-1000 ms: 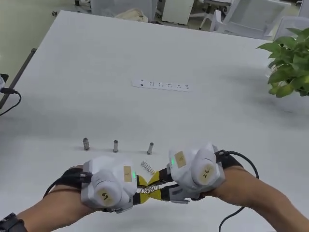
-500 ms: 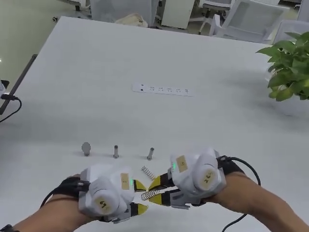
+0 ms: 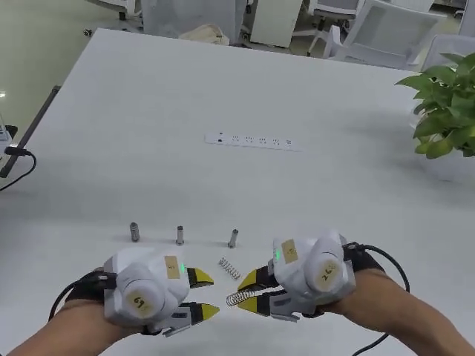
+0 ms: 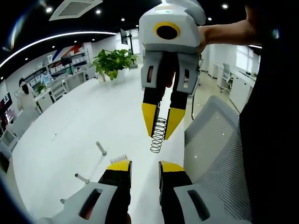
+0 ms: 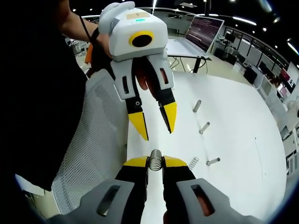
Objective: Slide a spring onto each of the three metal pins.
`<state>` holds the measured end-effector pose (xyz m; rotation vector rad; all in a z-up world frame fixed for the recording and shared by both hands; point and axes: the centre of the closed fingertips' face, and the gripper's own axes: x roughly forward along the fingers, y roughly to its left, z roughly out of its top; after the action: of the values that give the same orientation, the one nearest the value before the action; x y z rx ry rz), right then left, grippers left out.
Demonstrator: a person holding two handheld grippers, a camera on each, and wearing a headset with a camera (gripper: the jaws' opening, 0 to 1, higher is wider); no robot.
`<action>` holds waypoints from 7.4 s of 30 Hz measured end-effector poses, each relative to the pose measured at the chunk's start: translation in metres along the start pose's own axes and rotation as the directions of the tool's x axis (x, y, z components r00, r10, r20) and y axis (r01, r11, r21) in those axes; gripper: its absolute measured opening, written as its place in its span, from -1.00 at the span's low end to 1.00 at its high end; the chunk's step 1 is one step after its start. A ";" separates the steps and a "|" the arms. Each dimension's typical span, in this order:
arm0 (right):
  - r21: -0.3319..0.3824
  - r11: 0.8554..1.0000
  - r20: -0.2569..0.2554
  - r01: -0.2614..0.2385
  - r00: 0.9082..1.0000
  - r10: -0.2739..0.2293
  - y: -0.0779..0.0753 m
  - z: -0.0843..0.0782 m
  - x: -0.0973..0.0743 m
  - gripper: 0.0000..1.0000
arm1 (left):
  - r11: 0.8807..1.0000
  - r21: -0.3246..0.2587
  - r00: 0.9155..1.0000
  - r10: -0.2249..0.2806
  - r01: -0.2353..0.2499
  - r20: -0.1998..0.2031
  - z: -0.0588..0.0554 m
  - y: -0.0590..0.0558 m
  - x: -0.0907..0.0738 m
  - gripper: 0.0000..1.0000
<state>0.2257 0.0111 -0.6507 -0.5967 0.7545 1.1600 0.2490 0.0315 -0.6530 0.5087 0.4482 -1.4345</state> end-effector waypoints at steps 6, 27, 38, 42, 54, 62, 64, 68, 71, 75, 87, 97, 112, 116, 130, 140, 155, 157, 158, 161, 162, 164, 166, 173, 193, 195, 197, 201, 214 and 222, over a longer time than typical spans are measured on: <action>0.019 1.000 -0.024 0.005 1.000 -0.004 -0.004 -0.012 0.002 -0.83 | 0.995 -0.078 0.998 0.058 -0.056 0.028 -0.004 0.014 -0.012 -0.64; 0.086 0.995 -0.074 0.042 0.997 -0.036 -0.030 -0.033 0.004 -0.83 | 0.952 -0.229 0.977 0.211 -0.204 0.009 -0.046 0.047 -0.058 -0.49; 0.142 0.986 -0.115 0.090 0.991 -0.074 -0.056 -0.044 0.001 -0.84 | 0.907 -0.311 0.956 0.293 -0.282 -0.014 -0.070 0.061 -0.082 -0.31; 0.149 0.984 -0.125 0.093 0.989 -0.075 -0.062 -0.044 0.001 -0.83 | 0.888 -0.343 0.947 0.321 -0.306 -0.012 -0.074 0.067 -0.090 -0.23; 0.136 0.985 -0.148 0.106 0.985 -0.086 -0.086 -0.039 0.001 -0.83 | 0.845 -0.397 0.926 0.377 -0.358 -0.031 -0.091 0.078 -0.108 -0.13; 0.124 0.987 -0.153 0.106 0.984 -0.087 -0.108 -0.029 0.009 -0.83 | 0.827 -0.421 0.917 0.397 -0.371 -0.029 -0.096 0.083 -0.117 -0.02; 0.120 0.987 -0.149 0.106 0.985 -0.088 -0.115 -0.024 0.014 -0.83 | 0.824 -0.426 0.917 0.398 -0.373 -0.032 -0.099 0.084 -0.119 0.00; 0.120 0.988 -0.143 0.093 0.987 -0.075 -0.121 -0.017 0.024 -0.83 | 0.818 -0.437 0.916 0.400 -0.373 -0.031 -0.101 0.084 -0.124 0.07; 0.109 0.991 -0.144 0.078 0.988 -0.062 -0.126 -0.012 0.033 -0.83 | 0.810 -0.450 0.913 0.408 -0.376 -0.028 -0.103 0.085 -0.127 0.11; 0.098 0.993 -0.146 0.062 0.988 -0.047 -0.130 -0.006 0.042 -0.83 | 0.804 -0.456 0.911 0.412 -0.381 -0.035 -0.107 0.085 -0.130 0.11; 0.071 0.997 -0.158 0.034 0.987 -0.023 -0.147 0.007 0.064 -0.83 | 0.779 -0.476 0.899 0.435 -0.407 -0.056 -0.114 0.086 -0.142 0.08; 0.048 0.999 -0.172 0.013 0.985 -0.005 -0.156 0.013 0.080 -0.83 | 0.779 -0.474 0.897 0.437 -0.412 -0.061 -0.116 0.086 -0.146 0.07; 0.032 0.999 -0.175 -0.023 0.984 0.028 -0.159 0.028 0.105 -0.83 | 0.772 -0.475 0.893 0.445 -0.423 -0.071 -0.123 0.089 -0.155 0.06; 0.023 0.999 -0.179 -0.030 0.983 0.033 -0.161 0.031 0.110 -0.83 | 0.771 -0.478 0.893 0.444 -0.422 -0.072 -0.123 0.088 -0.155 0.06; 0.018 0.998 -0.193 -0.057 0.979 0.060 -0.160 0.037 0.116 -0.83 | 0.764 -0.488 0.892 0.446 -0.423 -0.075 -0.123 0.090 -0.157 0.04; 0.018 0.997 -0.201 -0.074 0.977 0.076 -0.158 0.037 0.122 -0.83 | 0.762 -0.493 0.894 0.441 -0.420 -0.079 -0.124 0.090 -0.155 0.02; 0.010 0.997 -0.207 -0.079 0.975 0.080 -0.160 0.037 0.136 -0.83 | 0.758 -0.499 0.893 0.441 -0.421 -0.083 -0.126 0.090 -0.156 0.01; 0.012 0.997 -0.206 -0.080 0.975 0.081 -0.161 0.038 0.138 -0.83 | 0.756 -0.502 0.893 0.442 -0.420 -0.083 -0.127 0.090 -0.156 0.01; 0.009 0.997 -0.209 -0.079 0.975 0.079 -0.161 0.038 0.138 -0.83 | 0.755 -0.503 0.893 0.441 -0.420 -0.084 -0.127 0.090 -0.156 0.00; 0.003 0.997 -0.212 -0.083 0.974 0.081 -0.157 0.039 0.139 -0.83 | 0.755 -0.505 0.895 0.439 -0.418 -0.085 -0.128 0.089 -0.155 0.00; 0.002 0.997 -0.211 -0.083 0.974 0.081 -0.158 0.038 0.139 -0.83 | 0.755 -0.506 0.895 0.438 -0.417 -0.085 -0.128 0.089 -0.154 0.00; 0.002 0.997 -0.212 -0.083 0.974 0.082 -0.158 0.037 0.140 -0.83 | 0.756 -0.506 0.896 0.436 -0.415 -0.084 -0.128 0.088 -0.153 0.00; 0.000 0.996 -0.217 -0.084 0.973 0.082 -0.158 0.035 0.142 -0.83 | 0.757 -0.507 0.897 0.435 -0.413 -0.081 -0.127 0.088 -0.152 0.00; -0.007 0.995 -0.223 -0.096 0.970 0.092 -0.158 0.031 0.149 -0.83 | 0.762 -0.503 0.900 0.429 -0.407 -0.078 -0.127 0.092 -0.149 0.00; -0.029 0.993 -0.259 -0.114 0.960 0.103 -0.156 0.019 0.169 -0.83 | 0.756 -0.512 0.900 0.428 -0.409 -0.088 -0.137 0.097 -0.151 0.00; -0.028 0.993 -0.260 -0.117 0.960 0.105 -0.156 0.018 0.170 -0.82 | 0.754 -0.512 0.898 0.431 -0.412 -0.088 -0.137 0.097 -0.152 0.00; -0.027 0.992 -0.263 -0.120 0.959 0.109 -0.155 0.018 0.170 -0.82 | 0.752 -0.513 0.897 0.433 -0.413 -0.088 -0.137 0.097 -0.153 -0.01; -0.024 0.993 -0.264 -0.120 0.958 0.109 -0.154 0.016 0.171 -0.82 | 0.749 -0.518 0.896 0.435 -0.413 -0.086 -0.137 0.098 -0.154 0.00; -0.026 0.997 -0.238 -0.075 0.969 0.066 -0.161 0.022 0.150 -0.64 | 0.751 -0.506 0.893 0.441 -0.423 -0.092 -0.136 0.097 -0.156 0.01; 0.021 1.000 -0.196 -0.019 0.980 0.023 -0.155 0.018 0.136 -0.58 | 0.757 -0.497 0.892 0.445 -0.423 -0.081 -0.127 0.094 -0.158 0.02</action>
<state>0.4064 0.0573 -0.7412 -0.6952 0.9409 1.1222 0.3305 0.2397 -0.6590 0.1354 0.6035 -0.8234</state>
